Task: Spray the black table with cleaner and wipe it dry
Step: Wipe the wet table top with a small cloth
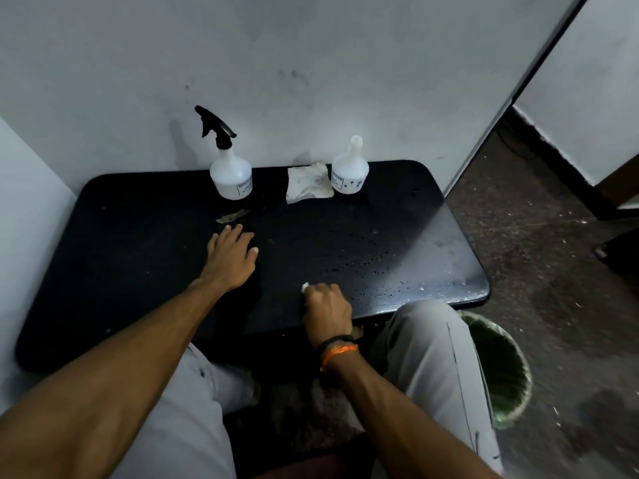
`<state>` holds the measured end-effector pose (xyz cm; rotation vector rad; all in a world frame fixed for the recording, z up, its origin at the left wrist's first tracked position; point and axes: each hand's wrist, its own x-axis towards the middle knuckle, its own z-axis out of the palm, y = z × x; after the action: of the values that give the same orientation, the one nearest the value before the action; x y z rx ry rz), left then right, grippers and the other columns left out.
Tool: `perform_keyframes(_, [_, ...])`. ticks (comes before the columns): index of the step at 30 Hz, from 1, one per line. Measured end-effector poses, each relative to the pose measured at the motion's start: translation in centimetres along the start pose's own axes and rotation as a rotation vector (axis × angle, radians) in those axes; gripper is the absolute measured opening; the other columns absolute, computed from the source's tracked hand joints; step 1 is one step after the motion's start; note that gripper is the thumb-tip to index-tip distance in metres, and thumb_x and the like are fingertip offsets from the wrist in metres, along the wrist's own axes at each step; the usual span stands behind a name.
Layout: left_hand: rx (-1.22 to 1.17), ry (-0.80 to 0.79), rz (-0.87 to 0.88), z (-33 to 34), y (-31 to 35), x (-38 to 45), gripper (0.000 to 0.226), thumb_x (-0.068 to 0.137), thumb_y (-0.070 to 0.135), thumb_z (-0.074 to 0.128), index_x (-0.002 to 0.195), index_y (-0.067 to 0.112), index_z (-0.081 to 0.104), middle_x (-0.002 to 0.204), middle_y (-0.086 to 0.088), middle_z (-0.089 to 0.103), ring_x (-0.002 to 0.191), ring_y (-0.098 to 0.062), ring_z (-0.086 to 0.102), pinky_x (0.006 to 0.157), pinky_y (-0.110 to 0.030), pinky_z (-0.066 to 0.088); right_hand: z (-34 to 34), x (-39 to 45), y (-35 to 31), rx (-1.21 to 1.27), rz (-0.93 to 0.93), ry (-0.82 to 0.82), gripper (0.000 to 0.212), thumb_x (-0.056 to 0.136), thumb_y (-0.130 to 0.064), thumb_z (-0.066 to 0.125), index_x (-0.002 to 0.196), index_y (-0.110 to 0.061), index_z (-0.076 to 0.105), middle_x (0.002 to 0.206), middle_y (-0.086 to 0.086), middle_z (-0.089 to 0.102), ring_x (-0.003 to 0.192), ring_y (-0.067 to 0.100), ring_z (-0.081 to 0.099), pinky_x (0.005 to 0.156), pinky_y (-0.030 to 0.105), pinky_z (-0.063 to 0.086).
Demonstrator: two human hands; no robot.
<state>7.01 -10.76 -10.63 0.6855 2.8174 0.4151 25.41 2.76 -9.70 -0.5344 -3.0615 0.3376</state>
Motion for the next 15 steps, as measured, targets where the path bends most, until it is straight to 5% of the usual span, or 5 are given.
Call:
perform_keyframes(3, [0.074, -0.025, 0.067, 0.2, 0.6, -0.5, 0.05, 0.103, 0.033, 0.043, 0.149, 0.014, 0.04, 0.162, -0.011, 0.026, 0.152, -0.028, 0.015, 0.123, -0.051, 0.011, -1.1, 0.2, 1.8, 0.017, 0.106, -0.001, 0.023, 0.094, -0.006, 0.049, 0.111, -0.008, 0.064, 0.114, 0.011, 0.065, 0.108, 0.032, 0.058, 0.077, 0.041, 0.052])
perform_keyframes(7, [0.108, -0.056, 0.136, 0.5, 2.6, -0.5, 0.05, 0.102, 0.032, 0.045, 0.148, 0.015, 0.041, 0.162, -0.01, 0.026, 0.152, -0.028, 0.014, 0.123, -0.051, 0.01, -0.7, -0.4, 0.5, 0.184, 0.016, -0.09, 0.022, 0.092, -0.011, 0.055, 0.108, -0.014, 0.069, 0.108, 0.01, 0.066, 0.101, 0.033, 0.065, 0.076, 0.038, 0.053])
perform_keyframes(15, [0.204, -0.076, 0.26, 0.0, 7.7, 1.2, 0.053, 0.1, 0.031, 0.049, 0.149, 0.014, 0.039, 0.161, -0.011, 0.027, 0.151, -0.03, 0.017, 0.121, -0.049, 0.013, -7.3, 6.1, 4.4, 0.856, 0.486, -0.096, 0.021, 0.087, -0.028, 0.072, 0.105, -0.02, 0.078, 0.111, 0.008, 0.075, 0.107, 0.025, 0.068, 0.095, 0.028, 0.053])
